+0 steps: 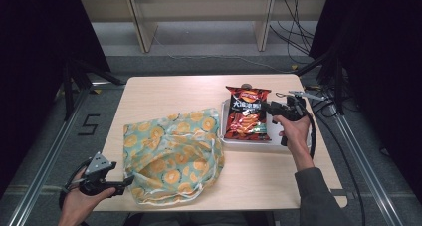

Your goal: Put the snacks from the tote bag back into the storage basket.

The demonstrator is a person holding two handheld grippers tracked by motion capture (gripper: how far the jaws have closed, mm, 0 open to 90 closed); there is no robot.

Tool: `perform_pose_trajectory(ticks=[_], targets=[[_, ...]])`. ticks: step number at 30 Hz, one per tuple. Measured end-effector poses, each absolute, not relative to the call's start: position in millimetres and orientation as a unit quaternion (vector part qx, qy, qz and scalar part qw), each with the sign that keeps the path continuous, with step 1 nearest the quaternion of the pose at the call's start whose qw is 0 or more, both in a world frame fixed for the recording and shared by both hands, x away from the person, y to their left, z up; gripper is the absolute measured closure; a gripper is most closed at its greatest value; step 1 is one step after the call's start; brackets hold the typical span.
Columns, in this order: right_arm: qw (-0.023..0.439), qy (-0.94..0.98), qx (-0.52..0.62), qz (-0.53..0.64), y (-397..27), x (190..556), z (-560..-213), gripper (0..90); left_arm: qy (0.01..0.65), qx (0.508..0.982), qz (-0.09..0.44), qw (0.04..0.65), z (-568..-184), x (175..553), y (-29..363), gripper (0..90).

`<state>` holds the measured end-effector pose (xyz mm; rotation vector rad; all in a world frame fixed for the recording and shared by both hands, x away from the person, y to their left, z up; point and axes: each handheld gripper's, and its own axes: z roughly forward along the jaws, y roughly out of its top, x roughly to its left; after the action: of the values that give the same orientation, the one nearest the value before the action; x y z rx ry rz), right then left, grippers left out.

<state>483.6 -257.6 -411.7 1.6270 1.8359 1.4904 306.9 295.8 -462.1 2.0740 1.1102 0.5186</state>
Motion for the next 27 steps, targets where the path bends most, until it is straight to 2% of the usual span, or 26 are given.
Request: perform_pose_trajectory(ticks=[3, 5, 6, 9, 11, 12, 14, 22, 27], targets=[[0.15, 0.645, 0.543, 0.517, -257.7, 482.6, -410.1, 46.5, 0.431, 0.808, 0.196, 0.35, -460.7, 306.7, 296.3, 17.7], [0.132, 0.638, 0.554, 0.519, -253.3, 478.1, -406.6, 45.7, 0.432, 0.806, 0.198, 0.352, -461.2, 306.7, 296.1, 17.7], [0.143, 0.643, 0.545, 0.519, -253.5, 479.1, -407.7, 45.5, 0.43, 0.804, 0.201, 0.358, -462.1, 306.8, 295.9, 17.7], [0.127, 0.644, 0.547, 0.519, -249.4, 474.2, -404.0, 45.2, 0.424, 0.812, 0.198, 0.348, -460.6, 306.8, 297.5, 17.7], [0.141, 0.654, 0.533, 0.518, -249.1, 474.3, -404.6, 45.0, 0.419, 0.82, 0.196, 0.338, -459.3, 306.9, 299.0, 17.7], [0.141, 0.657, 0.527, 0.521, -248.5, 473.9, -404.6, 44.8, 0.43, 0.807, 0.199, 0.352, -461.1, 306.6, 296.3, 17.7], [0.123, 0.653, 0.538, 0.519, -245.4, 469.5, -401.6, 44.4, 0.417, 0.822, 0.197, 0.334, -459.2, 307.0, 299.5, 17.7], [0.15, 0.675, 0.509, 0.513, -240.3, 463.5, -400.7, 41.9, 0.417, 0.822, 0.197, 0.334, -459.2, 306.9, 299.5, 17.7], [0.139, 0.683, 0.511, 0.502, -234.4, 458.1, -402.2, 41.2, 0.42, 0.82, 0.196, 0.337, -459.9, 306.6, 298.8, 17.7]])
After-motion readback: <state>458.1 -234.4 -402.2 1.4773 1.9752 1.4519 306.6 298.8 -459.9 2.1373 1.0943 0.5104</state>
